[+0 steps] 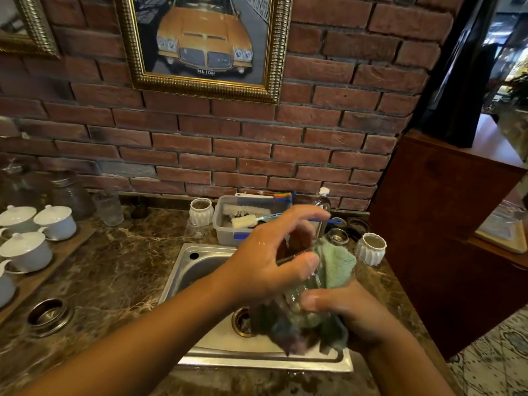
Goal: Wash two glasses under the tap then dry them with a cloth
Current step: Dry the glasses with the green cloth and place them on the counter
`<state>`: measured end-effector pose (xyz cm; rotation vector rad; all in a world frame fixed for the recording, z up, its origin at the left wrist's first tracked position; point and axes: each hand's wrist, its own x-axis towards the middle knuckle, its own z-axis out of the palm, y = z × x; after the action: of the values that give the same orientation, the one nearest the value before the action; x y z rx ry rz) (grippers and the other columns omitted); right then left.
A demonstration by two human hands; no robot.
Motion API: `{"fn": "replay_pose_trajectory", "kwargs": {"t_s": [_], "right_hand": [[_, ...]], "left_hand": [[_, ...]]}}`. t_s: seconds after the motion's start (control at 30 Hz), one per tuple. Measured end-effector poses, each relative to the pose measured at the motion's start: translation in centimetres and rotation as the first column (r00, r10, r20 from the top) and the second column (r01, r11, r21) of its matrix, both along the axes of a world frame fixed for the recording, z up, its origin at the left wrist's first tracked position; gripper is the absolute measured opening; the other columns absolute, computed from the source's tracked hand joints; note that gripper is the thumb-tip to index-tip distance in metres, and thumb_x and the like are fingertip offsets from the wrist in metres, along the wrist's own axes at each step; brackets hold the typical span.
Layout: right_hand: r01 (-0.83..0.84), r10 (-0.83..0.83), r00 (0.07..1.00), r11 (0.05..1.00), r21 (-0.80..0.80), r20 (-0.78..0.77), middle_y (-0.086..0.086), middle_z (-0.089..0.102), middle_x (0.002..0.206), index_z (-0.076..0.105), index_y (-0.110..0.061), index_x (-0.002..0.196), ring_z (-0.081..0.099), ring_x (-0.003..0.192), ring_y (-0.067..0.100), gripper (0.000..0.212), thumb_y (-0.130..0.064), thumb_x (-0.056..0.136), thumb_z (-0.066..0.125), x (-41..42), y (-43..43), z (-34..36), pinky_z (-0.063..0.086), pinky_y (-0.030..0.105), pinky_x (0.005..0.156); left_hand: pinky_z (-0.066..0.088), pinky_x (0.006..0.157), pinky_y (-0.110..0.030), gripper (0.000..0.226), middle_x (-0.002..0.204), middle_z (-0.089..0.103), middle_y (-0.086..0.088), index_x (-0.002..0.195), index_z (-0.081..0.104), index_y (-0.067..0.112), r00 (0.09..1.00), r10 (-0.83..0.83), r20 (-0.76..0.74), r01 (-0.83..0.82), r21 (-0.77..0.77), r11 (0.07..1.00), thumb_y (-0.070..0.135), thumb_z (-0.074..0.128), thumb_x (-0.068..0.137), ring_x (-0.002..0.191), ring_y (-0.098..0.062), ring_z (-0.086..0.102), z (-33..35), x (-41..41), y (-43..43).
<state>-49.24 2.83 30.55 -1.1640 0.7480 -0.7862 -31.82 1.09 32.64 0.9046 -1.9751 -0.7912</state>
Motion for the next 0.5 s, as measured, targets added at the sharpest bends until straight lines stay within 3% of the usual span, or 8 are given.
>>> {"fn": "replay_pose_trajectory", "kwargs": {"t_s": [0.1,0.17,0.23,0.3,0.4,0.5], "right_hand": [[-0.109,0.058,0.964,0.977,0.186,0.259,0.026,0.074,0.087,0.069,0.004,0.105,0.075,0.071,0.035,0.080,-0.015,0.034,0.100,-0.1,0.8,-1.1,0.061,0.036,0.053],[-0.138,0.065,0.945,0.968,0.212,0.321,0.029,0.074,0.088,0.073,0.007,0.101,0.075,0.073,0.036,0.076,-0.020,0.036,0.102,0.2,1.1,-2.0,0.062,0.037,0.057],[-0.080,0.030,0.966,0.980,0.184,0.258,0.030,0.073,0.100,0.068,0.006,0.114,0.075,0.084,0.038,0.083,-0.024,0.043,0.100,1.0,0.9,-2.3,0.062,0.040,0.067],[0.057,-0.072,0.987,0.993,0.107,0.142,0.027,0.073,0.101,0.064,0.001,0.118,0.074,0.084,0.036,0.077,-0.019,0.050,0.095,1.4,0.4,-2.5,0.061,0.038,0.066],[0.263,-0.276,0.952,0.958,-0.114,-0.128,0.015,0.076,0.089,0.066,-0.015,0.108,0.072,0.078,0.039,0.052,-0.019,0.060,0.084,1.6,-0.4,-2.4,0.056,0.042,0.068],[0.314,-0.400,0.892,0.883,-0.349,-0.209,0.006,0.075,0.094,0.058,-0.016,0.118,0.075,0.081,0.021,0.059,-0.002,0.066,0.081,2.1,-1.0,-2.6,0.060,0.033,0.068]], "left_hand": [[0.051,0.086,-0.031,0.052,0.110,0.056,0.012,0.134,0.050,0.036,0.996,-0.085,0.031,0.087,-0.070,0.994,0.048,0.048,0.083,0.105,-0.012,0.057,-0.1,0.2,0.3],[0.051,0.091,-0.032,0.050,0.115,0.058,0.012,0.130,0.054,0.035,0.994,-0.098,0.046,0.099,-0.030,0.995,0.050,0.046,0.084,0.111,-0.013,0.057,-0.3,0.4,0.0],[0.050,0.096,-0.034,0.050,0.121,0.059,0.009,0.129,0.056,0.035,0.992,-0.100,0.071,0.097,0.041,0.994,0.053,0.044,0.084,0.115,-0.012,0.057,-0.6,0.7,-0.8],[0.048,0.096,-0.024,0.054,0.125,0.054,0.008,0.132,0.055,0.035,0.993,-0.074,0.088,0.067,0.079,0.995,0.055,0.043,0.083,0.117,-0.007,0.053,-1.0,0.8,-1.4],[0.043,0.082,-0.005,0.055,0.121,0.048,0.012,0.134,0.049,0.040,0.996,0.023,0.081,-0.033,0.124,0.992,0.057,0.051,0.082,0.108,0.009,0.050,-0.9,0.3,-1.7],[0.044,0.071,-0.004,0.044,0.107,0.053,0.021,0.134,0.050,0.034,0.989,0.103,0.110,-0.123,0.185,0.975,0.048,0.059,0.094,0.097,0.004,0.056,-0.8,-0.6,-1.9]]}}
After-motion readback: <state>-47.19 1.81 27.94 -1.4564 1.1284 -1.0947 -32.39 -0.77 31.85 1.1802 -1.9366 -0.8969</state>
